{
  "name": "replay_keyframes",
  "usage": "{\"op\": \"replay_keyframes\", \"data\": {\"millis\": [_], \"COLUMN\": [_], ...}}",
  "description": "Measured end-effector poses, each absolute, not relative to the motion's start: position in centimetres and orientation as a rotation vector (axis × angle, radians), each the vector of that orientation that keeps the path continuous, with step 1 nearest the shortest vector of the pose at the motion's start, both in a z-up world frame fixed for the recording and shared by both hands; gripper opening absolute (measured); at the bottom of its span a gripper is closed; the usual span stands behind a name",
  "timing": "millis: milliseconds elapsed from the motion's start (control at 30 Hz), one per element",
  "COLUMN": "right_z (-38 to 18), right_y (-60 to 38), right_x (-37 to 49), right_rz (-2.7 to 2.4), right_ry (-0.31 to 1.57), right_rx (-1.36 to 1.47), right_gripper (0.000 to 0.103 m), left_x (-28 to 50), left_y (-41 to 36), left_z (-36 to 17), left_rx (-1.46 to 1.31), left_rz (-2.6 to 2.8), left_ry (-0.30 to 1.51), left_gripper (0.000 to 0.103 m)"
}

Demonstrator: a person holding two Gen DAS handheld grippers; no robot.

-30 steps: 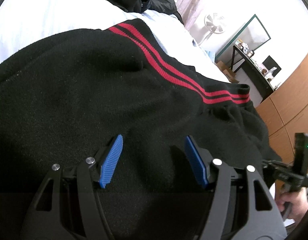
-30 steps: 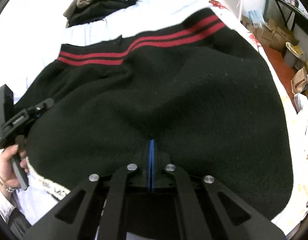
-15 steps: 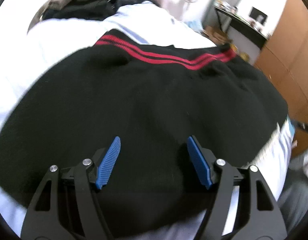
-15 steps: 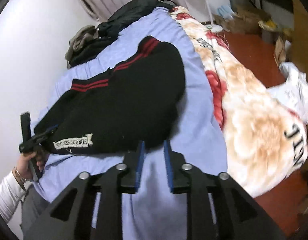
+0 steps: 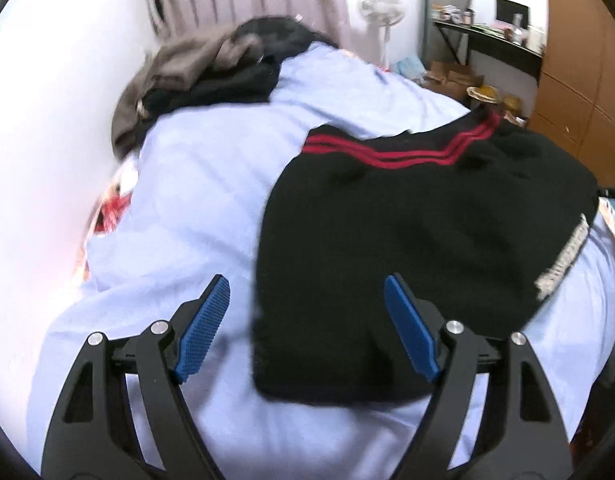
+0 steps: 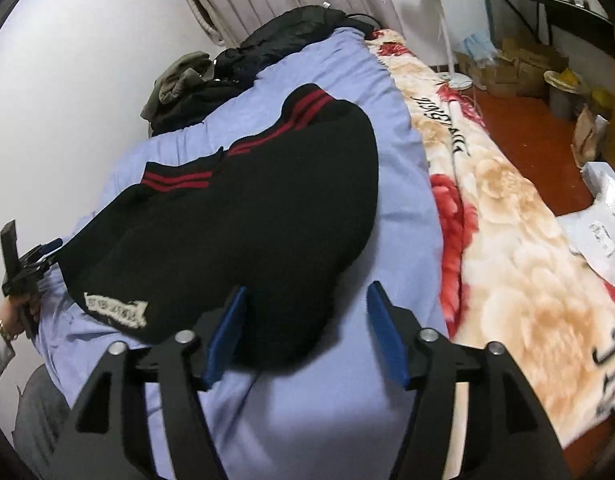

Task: Fold large clothes

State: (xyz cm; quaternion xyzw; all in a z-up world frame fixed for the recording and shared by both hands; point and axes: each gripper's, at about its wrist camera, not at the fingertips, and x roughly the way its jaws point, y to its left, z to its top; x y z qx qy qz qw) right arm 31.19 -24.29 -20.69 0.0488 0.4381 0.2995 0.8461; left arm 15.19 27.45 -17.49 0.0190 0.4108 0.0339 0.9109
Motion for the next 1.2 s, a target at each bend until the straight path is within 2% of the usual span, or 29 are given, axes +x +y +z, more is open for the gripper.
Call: {"op": "replay_keyframes", "data": {"millis": [100,200,233,300,400,433,733,900,1033,1133,1167,1200], "right_z": [-21.1,-21.0,-20.5,-18.9,-17.8,-17.7,-20.3,-19.7,-21.3,-22.0,-21.9,-22.0], "right_y": [-24.2,-24.3,-24.1,-22.9,-20.8,-20.6,-19.5,-18.1,-16.5,-14.4,-14.2,-14.4], "right_x": [32.1,32.4,32.0,30.6,29.1,29.1,33.5,34.8,36.7,37.2,37.5,38.0], "right_rz": [0.681,0.74,0.777,0.831,0.852,0.854,0.879,1.088,1.114,1.059,1.031,0.98], "right_ry": [0.915,0.938,0.943,0.925,0.915,0.904,0.938,1.069,1.154,1.224,1.254,1.298], "right_rx": [0.098,0.122,0.122,0.05,-0.093,-0.098,0.1,0.222,0.206,0.156,0.167,0.177], "right_gripper": [0.071,0.07,0.065,0.064,0.074,0.074,0.077,0.078,0.078,0.077,0.073,0.052], "left_x": [16.6,17.3,17.4,16.9,15.5,15.2,19.8,21.8,22.7,22.7,22.7,23.0], "left_y": [29.6,30.4,30.0,28.5,26.3,26.1,24.8,25.8,26.7,25.7,25.8,26.2], "left_z": [-19.1,-20.3,-20.3,-20.1,-19.4,-19.3,-21.4,-21.8,-23.2,-23.3,-23.3,-23.4], "left_rx": [-0.05,-0.137,-0.136,-0.098,0.008,0.008,-0.06,-0.186,-0.307,-0.266,-0.281,-0.286], "left_rz": [0.03,-0.089,-0.138,-0.213,-0.27,-0.286,-0.389,-0.476,-0.504,-0.475,-0.459,-0.392], "left_ry": [0.909,0.955,0.967,0.983,0.965,0.959,1.063,1.063,1.079,1.097,1.11,1.155], "left_gripper": [0.078,0.078,0.078,0.078,0.08,0.08,0.081,0.079,0.079,0.079,0.073,0.038]}}
